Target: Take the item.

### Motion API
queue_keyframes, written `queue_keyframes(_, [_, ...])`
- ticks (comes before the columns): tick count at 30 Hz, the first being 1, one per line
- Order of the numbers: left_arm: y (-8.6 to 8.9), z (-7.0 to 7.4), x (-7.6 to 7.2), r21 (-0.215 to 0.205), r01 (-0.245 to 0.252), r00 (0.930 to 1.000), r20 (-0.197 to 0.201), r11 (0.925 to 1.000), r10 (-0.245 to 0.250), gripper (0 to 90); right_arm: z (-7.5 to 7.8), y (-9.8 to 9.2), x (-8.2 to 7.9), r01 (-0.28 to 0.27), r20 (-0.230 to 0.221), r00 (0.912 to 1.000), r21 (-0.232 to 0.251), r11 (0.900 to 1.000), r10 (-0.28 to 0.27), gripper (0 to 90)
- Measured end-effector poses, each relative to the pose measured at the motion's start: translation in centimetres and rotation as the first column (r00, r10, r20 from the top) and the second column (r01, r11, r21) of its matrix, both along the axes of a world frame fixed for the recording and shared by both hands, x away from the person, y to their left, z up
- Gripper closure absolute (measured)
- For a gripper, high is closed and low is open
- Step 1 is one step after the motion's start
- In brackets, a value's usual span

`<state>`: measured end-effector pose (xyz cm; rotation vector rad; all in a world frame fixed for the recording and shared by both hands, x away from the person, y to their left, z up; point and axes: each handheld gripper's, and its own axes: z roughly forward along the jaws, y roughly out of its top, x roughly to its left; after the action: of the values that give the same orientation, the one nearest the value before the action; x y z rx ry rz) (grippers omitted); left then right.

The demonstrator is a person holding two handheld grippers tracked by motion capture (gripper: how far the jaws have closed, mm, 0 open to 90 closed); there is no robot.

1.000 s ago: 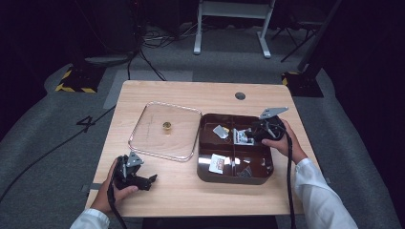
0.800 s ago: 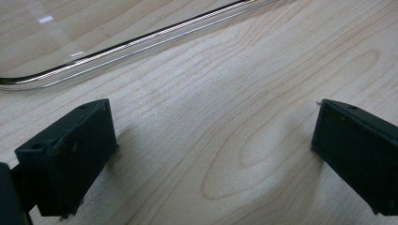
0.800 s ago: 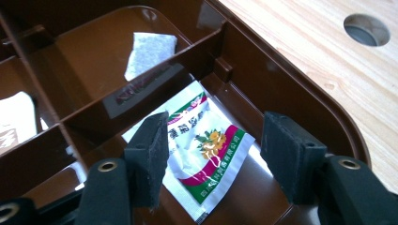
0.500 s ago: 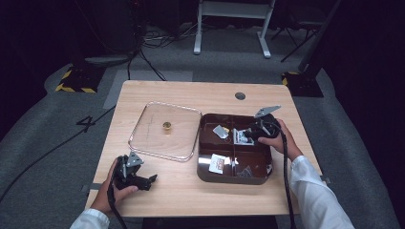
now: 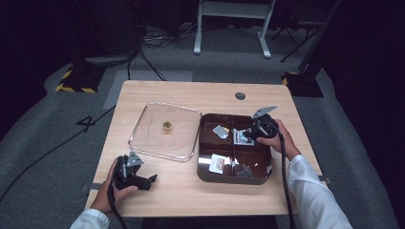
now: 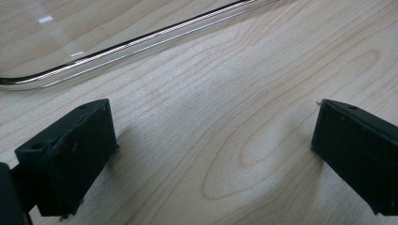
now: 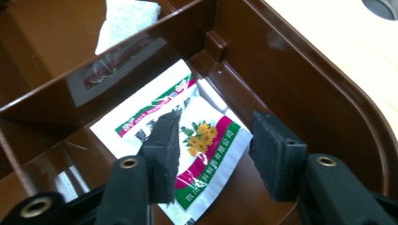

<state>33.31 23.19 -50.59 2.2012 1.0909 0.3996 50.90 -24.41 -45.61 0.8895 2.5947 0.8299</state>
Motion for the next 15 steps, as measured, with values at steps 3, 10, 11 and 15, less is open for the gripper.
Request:
queue_keyframes(3, [0.00, 0.00, 0.00, 0.000, 0.000, 1.0000, 0.000, 1.0000, 0.000, 0.3, 0.17, 0.27, -0.24, -0.034, -0.013, 0.9993, 0.003, 0.999, 0.034, 56.6])
queue_keyframes(10, [0.00, 0.00, 0.00, 0.000, 0.000, 1.0000, 0.000, 1.0000, 0.000, 0.3, -0.22, 0.72, -0.07, -0.035, -0.022, 0.9992, -0.038, 0.999, 0.034, 65.6])
queue_keyframes(11, [0.00, 0.00, 0.00, 0.000, 0.000, 1.0000, 0.000, 1.0000, 0.000, 0.3, -0.27, 0.65, -0.03, -0.033, -0.025, 0.9992, -0.040, 0.999, 0.032, 68.4])
queue_keyframes(15, [0.00, 0.00, 0.00, 0.000, 0.000, 1.0000, 0.000, 1.0000, 0.000, 0.3, -0.52, 0.66, 0.00, -0.036, -0.029, 0.9990, -0.045, 0.998, 0.035, 79.6])
